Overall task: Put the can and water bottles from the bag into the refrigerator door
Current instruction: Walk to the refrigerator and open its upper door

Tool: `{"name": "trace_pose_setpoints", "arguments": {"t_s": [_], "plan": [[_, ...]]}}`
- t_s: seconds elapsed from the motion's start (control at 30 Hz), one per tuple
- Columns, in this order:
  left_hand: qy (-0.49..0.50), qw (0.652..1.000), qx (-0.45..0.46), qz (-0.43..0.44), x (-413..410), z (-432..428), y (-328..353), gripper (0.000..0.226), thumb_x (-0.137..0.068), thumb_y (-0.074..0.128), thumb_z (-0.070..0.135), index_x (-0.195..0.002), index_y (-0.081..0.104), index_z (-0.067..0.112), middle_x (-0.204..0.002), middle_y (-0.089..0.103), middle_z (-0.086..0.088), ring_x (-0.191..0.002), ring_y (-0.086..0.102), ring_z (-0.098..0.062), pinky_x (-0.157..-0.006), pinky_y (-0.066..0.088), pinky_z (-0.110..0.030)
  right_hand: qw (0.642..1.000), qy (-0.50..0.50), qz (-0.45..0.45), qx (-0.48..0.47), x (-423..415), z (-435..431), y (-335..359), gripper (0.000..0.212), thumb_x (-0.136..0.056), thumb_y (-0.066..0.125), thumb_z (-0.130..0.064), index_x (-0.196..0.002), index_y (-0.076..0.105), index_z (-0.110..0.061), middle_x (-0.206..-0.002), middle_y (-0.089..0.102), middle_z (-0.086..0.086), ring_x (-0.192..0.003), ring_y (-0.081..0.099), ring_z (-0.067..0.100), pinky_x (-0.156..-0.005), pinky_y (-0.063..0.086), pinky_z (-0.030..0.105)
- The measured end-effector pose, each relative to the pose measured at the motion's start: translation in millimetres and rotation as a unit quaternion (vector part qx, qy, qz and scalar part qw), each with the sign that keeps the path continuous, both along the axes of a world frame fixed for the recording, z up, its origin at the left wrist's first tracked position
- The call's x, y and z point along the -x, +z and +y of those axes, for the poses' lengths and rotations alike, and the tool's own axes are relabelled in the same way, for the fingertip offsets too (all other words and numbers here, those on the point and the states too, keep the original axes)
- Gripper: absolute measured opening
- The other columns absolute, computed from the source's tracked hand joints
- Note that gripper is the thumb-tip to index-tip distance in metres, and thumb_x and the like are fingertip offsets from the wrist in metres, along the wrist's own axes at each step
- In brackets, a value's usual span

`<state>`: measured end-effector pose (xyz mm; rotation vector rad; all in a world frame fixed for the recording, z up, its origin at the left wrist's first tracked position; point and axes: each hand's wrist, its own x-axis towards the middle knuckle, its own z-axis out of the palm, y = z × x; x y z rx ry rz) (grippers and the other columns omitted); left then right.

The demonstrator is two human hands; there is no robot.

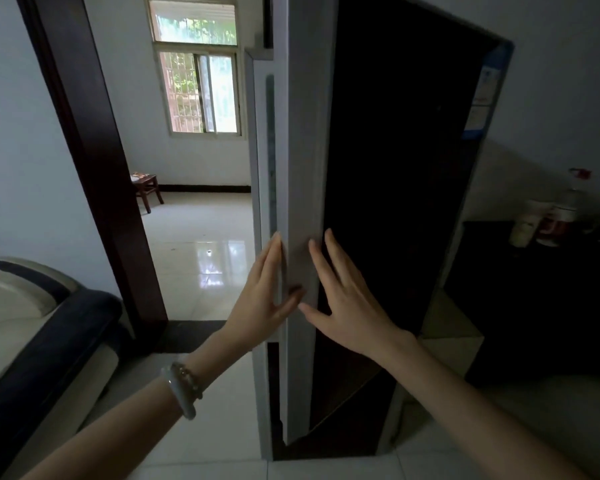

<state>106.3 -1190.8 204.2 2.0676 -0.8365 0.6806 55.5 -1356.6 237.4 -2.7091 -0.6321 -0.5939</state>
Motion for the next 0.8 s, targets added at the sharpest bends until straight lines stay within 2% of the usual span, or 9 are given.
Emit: {"name": "trace_pose_setpoints", "arguments": {"t_s": [0.1,0.2,0.37,0.53,0.67,0.8], "plan": [[-0.024,0.997,-0.067,-0.043,36,-16,-7,0.082,-0.088,0.058,0.033,-0.148,0.009,0.006,-0.156,0.005,-0.009,-0.144,0.008,-0.016,-0.115,0.017,-0.027,0.998,-0.022,-0.048,0.037,36,-25,-9,0.086,-0.089,0.053,-0.043,-0.148,-0.003,-0.013,-0.154,-0.018,0.009,-0.142,-0.009,0.021,-0.114,0.006,0.038],[-0.053,0.986,-0.129,-0.089,70,-36,-12,0.079,-0.090,0.054,0.038,-0.145,0.012,-0.002,-0.155,0.003,-0.015,-0.144,0.008,-0.023,-0.116,0.018,-0.034,0.992,-0.044,-0.089,0.073,72,-52,-14,0.080,-0.090,0.045,-0.045,-0.149,0.003,-0.010,-0.156,-0.009,0.014,-0.144,-0.002,0.026,-0.115,0.014,0.044],[-0.110,0.977,-0.155,-0.101,113,-79,-17,0.075,-0.090,0.057,0.031,-0.143,0.018,-0.006,-0.155,0.006,-0.019,-0.143,0.012,-0.026,-0.114,0.025,-0.041,0.985,-0.086,-0.119,0.085,132,-84,-23,0.076,-0.090,0.040,-0.044,-0.148,0.007,-0.008,-0.155,-0.004,0.014,-0.143,-0.001,0.023,-0.114,0.010,0.041],[-0.150,0.960,-0.181,-0.153,141,-129,-23,0.074,-0.089,0.061,0.026,-0.142,0.021,-0.006,-0.153,0.012,-0.022,-0.143,0.011,-0.031,-0.115,0.020,-0.044,0.969,-0.192,-0.123,0.094,181,-126,-27,0.074,-0.089,0.037,-0.041,-0.147,0.007,-0.007,-0.154,0.000,0.015,-0.140,0.004,0.023,-0.110,0.009,0.044],[-0.168,0.938,-0.213,-0.217,155,-174,-26,0.072,-0.089,0.060,0.026,-0.142,0.022,-0.006,-0.151,0.017,-0.022,-0.142,0.010,-0.035,-0.115,0.018,-0.046,0.954,-0.257,-0.107,0.107,212,-163,-25,0.078,-0.087,0.056,-0.032,-0.146,0.013,-0.003,-0.153,0.004,0.019,-0.141,0.007,0.028,-0.111,0.010,0.044],[-0.188,0.931,-0.212,-0.229,167,-214,-26,0.072,-0.088,0.059,0.024,-0.143,0.021,-0.003,-0.152,0.017,-0.018,-0.143,0.012,-0.027,-0.115,0.019,-0.043,0.934,-0.323,-0.105,0.108,236,-196,-21,0.081,-0.084,0.064,-0.026,-0.145,0.018,0.000,-0.153,0.009,0.022,-0.141,0.010,0.031,-0.112,0.015,0.044]]}}
